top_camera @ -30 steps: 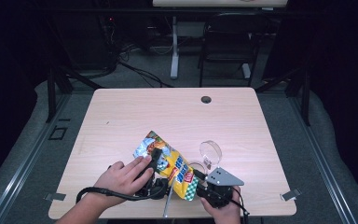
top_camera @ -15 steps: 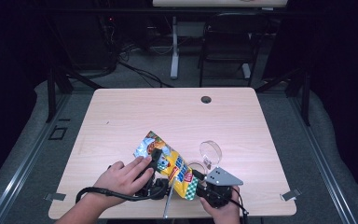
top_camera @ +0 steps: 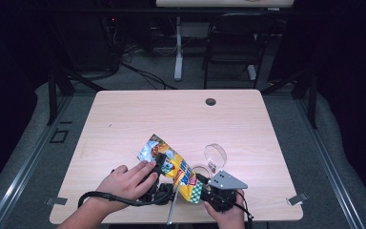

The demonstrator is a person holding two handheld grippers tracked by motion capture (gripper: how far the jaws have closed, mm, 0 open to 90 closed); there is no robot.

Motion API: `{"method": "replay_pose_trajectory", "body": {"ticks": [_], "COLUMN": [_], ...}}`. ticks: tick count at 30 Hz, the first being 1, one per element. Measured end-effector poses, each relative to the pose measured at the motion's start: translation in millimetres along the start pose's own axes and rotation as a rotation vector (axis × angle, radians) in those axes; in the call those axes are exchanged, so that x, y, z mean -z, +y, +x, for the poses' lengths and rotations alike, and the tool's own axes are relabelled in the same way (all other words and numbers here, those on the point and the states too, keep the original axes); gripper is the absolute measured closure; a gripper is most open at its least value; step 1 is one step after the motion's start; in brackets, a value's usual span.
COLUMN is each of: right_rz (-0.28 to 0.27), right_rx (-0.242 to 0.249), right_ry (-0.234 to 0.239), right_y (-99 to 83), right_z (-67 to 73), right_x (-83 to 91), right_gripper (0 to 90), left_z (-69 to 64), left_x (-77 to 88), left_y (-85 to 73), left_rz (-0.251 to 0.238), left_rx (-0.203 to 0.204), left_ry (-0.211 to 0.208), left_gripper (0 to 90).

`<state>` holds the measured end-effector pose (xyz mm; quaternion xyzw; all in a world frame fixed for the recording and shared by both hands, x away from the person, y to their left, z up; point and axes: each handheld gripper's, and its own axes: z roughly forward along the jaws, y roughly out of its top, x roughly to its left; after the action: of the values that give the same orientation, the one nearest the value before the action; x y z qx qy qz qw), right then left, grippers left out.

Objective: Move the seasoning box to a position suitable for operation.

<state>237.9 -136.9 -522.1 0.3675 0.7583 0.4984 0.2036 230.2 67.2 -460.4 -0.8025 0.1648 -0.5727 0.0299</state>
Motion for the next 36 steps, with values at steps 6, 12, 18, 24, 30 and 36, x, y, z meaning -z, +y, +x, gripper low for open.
{"method": "replay_pose_trajectory", "body": {"ticks": [6, 12, 18, 24, 30, 36], "right_rz": [0.002, -0.001, -0.002, -0.004, -0.003, -0.003], "right_rx": [-0.002, -0.003, -0.003, -0.006, -0.006, -0.007], "right_ry": [0.0, -0.001, -0.002, -0.002, -0.002, -0.004], "right_y": [0.0, -0.2, -0.2, -0.6, -0.6, -0.8], "right_z": [0.0, -0.7, -1.4, -2.1, -2.1, -2.2], "right_x": [0.8, 1.5, 2.1, 2.6, 2.7, 3.2], "right_gripper": [74.6, 74.6, 74.6, 74.6, 74.5, 74.6], "left_z": [0.6, 2.3, 3.8, 4.1, 4.4, 4.8], "left_x": [0.2, -0.2, -0.4, -0.1, 0.3, 0.6], "left_y": [0.5, 1.7, 2.6, 3.7, 4.4, 5.1], "left_rz": [-0.005, -0.001, -0.003, -0.002, -0.004, -0.005], "left_rx": [0.001, -0.016, -0.019, -0.021, -0.027, -0.023], "left_ry": [0.003, 0.005, 0.004, 0.005, 0.009, 0.006], "left_gripper": [74.2, 74.3, 74.4, 74.4, 74.5, 74.5]}}
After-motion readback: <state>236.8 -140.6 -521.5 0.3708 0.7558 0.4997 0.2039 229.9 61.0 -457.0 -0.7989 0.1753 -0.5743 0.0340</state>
